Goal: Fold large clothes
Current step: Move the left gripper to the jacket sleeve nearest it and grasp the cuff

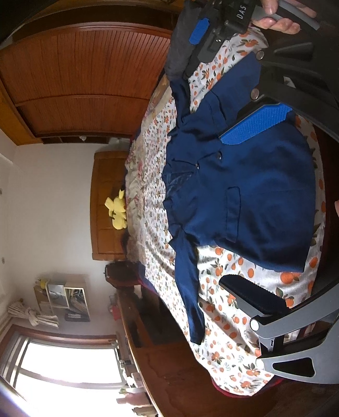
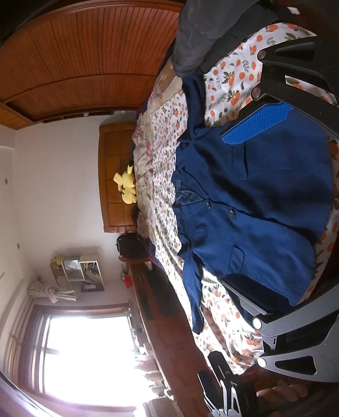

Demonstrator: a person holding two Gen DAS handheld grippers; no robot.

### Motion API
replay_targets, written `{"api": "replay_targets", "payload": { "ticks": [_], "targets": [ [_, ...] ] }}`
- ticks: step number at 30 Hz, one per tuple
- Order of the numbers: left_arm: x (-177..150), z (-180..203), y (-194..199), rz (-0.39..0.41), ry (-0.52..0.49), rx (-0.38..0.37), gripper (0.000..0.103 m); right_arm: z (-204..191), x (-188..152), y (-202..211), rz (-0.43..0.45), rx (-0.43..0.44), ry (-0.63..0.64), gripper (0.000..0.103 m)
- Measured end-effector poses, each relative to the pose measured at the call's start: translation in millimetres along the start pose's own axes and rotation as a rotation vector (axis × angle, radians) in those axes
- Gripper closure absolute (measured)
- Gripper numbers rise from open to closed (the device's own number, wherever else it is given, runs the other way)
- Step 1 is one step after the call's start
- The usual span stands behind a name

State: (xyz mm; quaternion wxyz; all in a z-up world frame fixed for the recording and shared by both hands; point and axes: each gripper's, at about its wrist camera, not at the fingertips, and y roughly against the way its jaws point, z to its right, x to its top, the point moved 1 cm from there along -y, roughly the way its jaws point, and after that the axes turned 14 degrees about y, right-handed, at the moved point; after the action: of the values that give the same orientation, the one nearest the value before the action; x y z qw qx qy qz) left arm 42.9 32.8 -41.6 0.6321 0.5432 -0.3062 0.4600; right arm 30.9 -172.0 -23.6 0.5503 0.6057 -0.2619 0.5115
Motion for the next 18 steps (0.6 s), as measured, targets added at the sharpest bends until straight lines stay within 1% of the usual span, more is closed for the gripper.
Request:
{"api": "replay_targets", "payload": {
  "ticks": [7, 14, 16, 18],
  "targets": [
    [4.3, -21.4, -25.3, -0.021, 0.018, 0.024, 0.002, -3.1, 9.4, -29.5, 0.01, 0.017, 0.036, 0.007],
    [12.6, -46.5, -60.7, -0.053, 0.038, 0.056, 0.002, -6.2, 13.5, -73.3, 0.002, 0.041, 0.064, 0.007],
    [14.3, -54.6, -71.0, -0.064, 0.042, 0.067, 0.002, -9.0, 12.6, -85.7, -0.003, 0.058, 0.068, 0.007],
    [14.5, -64.1, -81.9, -0.081, 0.062, 0.061, 0.002, -13.1, 10.4, -101.7, -0.009, 0.082, 0.072, 0.007]
  ]
}}
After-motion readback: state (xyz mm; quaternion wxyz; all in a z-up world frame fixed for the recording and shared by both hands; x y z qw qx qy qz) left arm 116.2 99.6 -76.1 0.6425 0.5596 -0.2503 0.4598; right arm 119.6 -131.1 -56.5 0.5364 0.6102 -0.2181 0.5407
